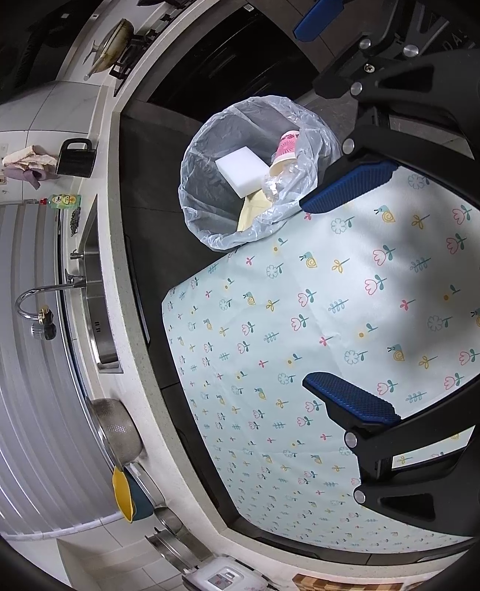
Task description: Collect trash
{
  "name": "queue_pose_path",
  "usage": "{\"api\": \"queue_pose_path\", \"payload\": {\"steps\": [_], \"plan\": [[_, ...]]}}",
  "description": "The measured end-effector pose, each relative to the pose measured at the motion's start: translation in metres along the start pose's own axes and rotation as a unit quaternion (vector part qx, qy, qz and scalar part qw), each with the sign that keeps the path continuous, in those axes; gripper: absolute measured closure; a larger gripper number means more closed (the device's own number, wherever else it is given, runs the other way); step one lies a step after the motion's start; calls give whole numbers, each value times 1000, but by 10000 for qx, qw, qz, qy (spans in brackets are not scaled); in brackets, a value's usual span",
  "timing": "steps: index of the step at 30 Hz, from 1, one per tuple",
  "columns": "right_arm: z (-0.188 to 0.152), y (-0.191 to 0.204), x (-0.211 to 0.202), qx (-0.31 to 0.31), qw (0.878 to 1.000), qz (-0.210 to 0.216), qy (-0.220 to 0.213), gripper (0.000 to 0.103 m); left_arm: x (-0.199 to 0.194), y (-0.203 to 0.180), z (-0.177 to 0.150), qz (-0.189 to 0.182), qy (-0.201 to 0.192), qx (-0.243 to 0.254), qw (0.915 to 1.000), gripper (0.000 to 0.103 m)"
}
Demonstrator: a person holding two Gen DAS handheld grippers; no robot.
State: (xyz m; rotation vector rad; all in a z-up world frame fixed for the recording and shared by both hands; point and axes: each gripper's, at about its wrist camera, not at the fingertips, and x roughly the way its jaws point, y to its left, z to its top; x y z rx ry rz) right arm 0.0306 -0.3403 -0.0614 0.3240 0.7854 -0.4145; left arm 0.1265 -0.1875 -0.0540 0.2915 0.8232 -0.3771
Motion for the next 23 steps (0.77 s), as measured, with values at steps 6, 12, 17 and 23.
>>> {"api": "queue_pose_path", "payload": {"steps": [6, 12, 17, 23], "plan": [[0, 1, 2, -44, 10000, -38, 62, 19, 3, 1, -1, 5, 33, -10, 10000, 19], [0, 0, 6, -30, 9999, -59, 100, 18, 3, 2, -1, -10, 48, -13, 10000, 19], [-1, 1, 7, -23, 9999, -74, 121, 17, 4, 4, -2, 2, 67, -51, 10000, 19], [-3, -2, 11, 58, 9999, -54, 127, 6, 5, 7, -3, 0, 34, -82, 10000, 19]]}}
